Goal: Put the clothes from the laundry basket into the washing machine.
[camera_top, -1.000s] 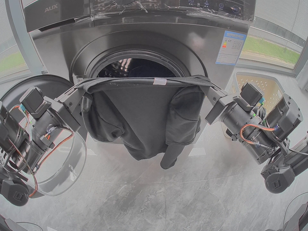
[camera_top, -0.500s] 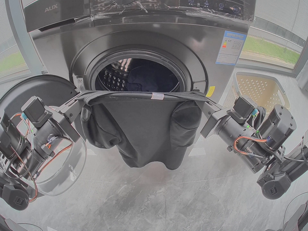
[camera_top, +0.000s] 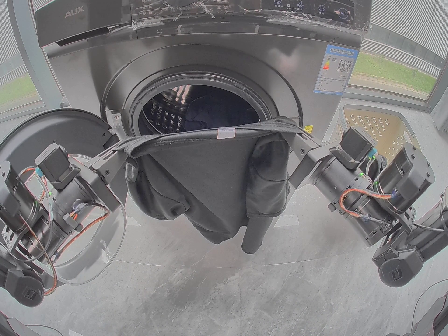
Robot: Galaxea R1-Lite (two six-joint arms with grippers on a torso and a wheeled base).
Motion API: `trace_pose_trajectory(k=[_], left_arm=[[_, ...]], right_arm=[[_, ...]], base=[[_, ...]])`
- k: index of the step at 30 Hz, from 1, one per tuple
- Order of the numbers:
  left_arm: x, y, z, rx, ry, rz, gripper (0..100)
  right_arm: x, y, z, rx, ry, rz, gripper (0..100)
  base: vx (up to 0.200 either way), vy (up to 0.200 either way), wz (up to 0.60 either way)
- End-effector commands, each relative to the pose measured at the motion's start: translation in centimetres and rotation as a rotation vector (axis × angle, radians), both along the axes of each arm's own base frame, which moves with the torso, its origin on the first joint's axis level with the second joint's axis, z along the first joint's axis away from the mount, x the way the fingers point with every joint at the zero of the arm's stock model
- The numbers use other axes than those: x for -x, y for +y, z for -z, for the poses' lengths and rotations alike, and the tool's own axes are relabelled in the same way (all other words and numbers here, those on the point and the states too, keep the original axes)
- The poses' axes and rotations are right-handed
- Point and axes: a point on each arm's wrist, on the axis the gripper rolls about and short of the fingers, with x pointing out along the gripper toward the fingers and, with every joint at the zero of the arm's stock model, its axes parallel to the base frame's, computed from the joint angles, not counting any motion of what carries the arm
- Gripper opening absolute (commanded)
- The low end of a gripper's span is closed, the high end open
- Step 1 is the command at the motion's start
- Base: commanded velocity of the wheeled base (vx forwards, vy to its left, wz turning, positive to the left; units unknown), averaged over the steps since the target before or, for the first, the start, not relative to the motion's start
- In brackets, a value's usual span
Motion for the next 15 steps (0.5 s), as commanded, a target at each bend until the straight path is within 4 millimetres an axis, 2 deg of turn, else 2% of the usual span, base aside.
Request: trace_pose_trajectory(k=[1,5,6,9,11,14,15], left_arm=[[-0.1,0.0,0.0,-0.001,-0.001,0.013,0],[0.4,-0.7,-0.2,-0.003,-0.009,0.053,0],[0.8,-1.9,-0.2,-0.003,-0.01,0.114,0],[0.7,-3.2,-0.5,0.001,-0.02,0.166,0],[0.4,-4.4,-0.6,0.008,-0.031,0.196,0],[0.6,-5.2,-0.6,0.007,-0.033,0.225,0],[0.6,-5.2,-0.6,0.007,-0.037,0.227,0]], right_arm=[[0.0,0.2,-0.1,-0.003,-0.005,-0.006,0],[0.6,0.9,0.1,0.002,0.003,-0.039,0],[0.7,1.5,1.1,0.013,0.037,-0.065,0],[1.1,2.1,2.0,0.03,0.068,-0.092,0],[1.4,2.4,2.1,0.033,0.07,-0.108,0],[2.2,3.1,2.2,0.042,0.068,-0.161,0],[2.3,3.3,2.3,0.045,0.07,-0.169,100]], base=[[0.0,0.0,0.0],[0.0,0.0,0.0],[0.0,0.0,0.0],[0.0,0.0,0.0],[0.0,0.0,0.0],[0.0,0.0,0.0],[0.0,0.0,0.0]])
